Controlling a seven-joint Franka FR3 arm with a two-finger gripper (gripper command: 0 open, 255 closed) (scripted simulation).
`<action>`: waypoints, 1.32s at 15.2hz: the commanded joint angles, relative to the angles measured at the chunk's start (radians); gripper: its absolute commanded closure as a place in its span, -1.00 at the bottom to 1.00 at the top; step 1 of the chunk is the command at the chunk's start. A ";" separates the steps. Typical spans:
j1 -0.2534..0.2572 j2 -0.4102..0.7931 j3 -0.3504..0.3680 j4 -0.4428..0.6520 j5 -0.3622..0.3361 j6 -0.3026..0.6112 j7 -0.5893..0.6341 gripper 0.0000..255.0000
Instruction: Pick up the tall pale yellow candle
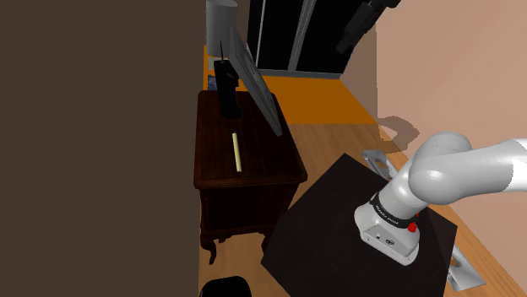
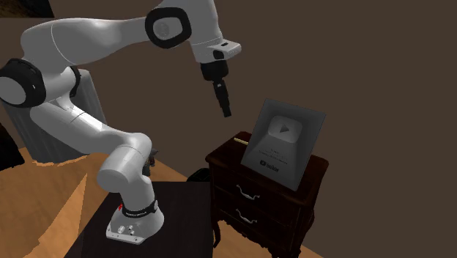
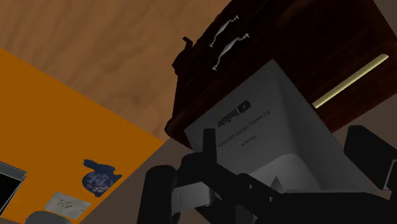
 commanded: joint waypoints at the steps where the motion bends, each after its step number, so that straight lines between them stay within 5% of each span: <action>1: 0.000 0.000 0.000 0.000 0.000 0.000 0.000 -1.00; 10: -0.040 0.096 0.251 -0.084 0.084 0.117 0.379 -1.00; 20: -0.124 0.378 0.536 -0.023 0.108 0.259 0.820 -1.00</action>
